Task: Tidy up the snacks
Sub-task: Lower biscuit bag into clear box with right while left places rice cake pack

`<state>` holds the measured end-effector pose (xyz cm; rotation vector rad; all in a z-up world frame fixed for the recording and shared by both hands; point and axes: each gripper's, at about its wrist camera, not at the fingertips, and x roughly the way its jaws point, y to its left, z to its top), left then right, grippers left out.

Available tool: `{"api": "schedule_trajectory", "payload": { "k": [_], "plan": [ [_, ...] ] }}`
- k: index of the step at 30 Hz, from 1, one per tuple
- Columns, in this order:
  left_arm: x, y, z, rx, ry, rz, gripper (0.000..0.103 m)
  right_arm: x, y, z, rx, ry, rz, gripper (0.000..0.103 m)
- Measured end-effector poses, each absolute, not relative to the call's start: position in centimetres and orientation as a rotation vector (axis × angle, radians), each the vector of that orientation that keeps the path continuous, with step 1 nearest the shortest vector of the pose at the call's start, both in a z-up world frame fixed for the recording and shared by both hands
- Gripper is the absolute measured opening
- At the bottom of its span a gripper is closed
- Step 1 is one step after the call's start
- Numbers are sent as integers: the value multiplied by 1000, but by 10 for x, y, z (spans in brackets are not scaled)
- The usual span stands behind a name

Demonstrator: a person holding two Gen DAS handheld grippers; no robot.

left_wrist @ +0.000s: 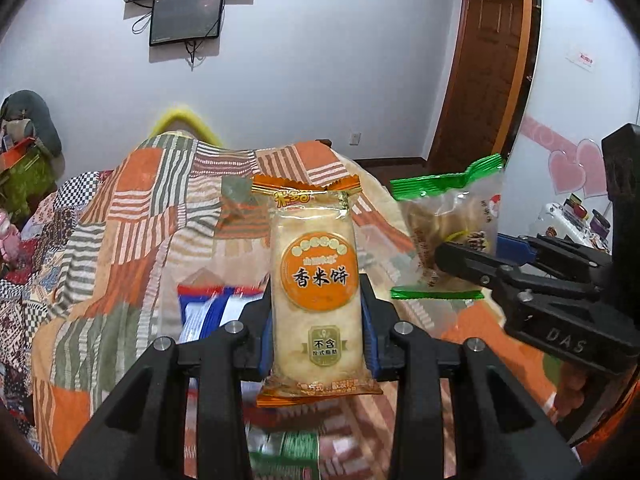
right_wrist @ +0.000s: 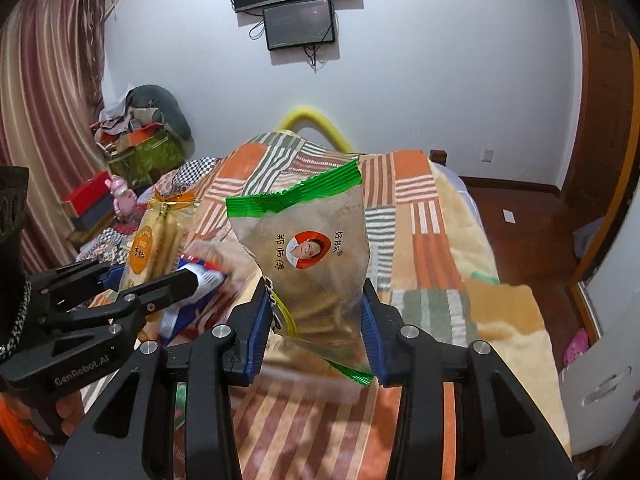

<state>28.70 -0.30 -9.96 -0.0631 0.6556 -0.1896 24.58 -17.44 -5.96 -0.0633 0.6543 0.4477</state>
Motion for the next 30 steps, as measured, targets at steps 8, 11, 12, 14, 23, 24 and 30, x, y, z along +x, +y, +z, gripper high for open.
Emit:
{"api": "schedule_trajectory", "payload": {
  "k": [8, 11, 12, 14, 23, 24, 30],
  "plan": [
    [329, -13, -111, -41, 694, -174, 35, 276, -161, -71, -78, 690, 421, 38],
    [344, -14, -119, -53, 722, -166, 35, 284, -158, -77, -87, 707, 413, 38],
    [347, -14, -121, -60, 731, -169, 35, 287, -158, -79, -89, 714, 407, 38],
    [352, -14, -124, -67, 744, -167, 35, 292, -160, -82, -87, 729, 409, 38],
    [356, -10, -130, -86, 767, -148, 42, 290, -164, -85, -70, 784, 429, 39],
    [355, -8, -129, -91, 765, -147, 44, 287, -165, -83, -67, 781, 430, 42],
    [332, -7, -112, -95, 729, -162, 47, 274, -172, -70, -60, 755, 442, 48]
  ]
}}
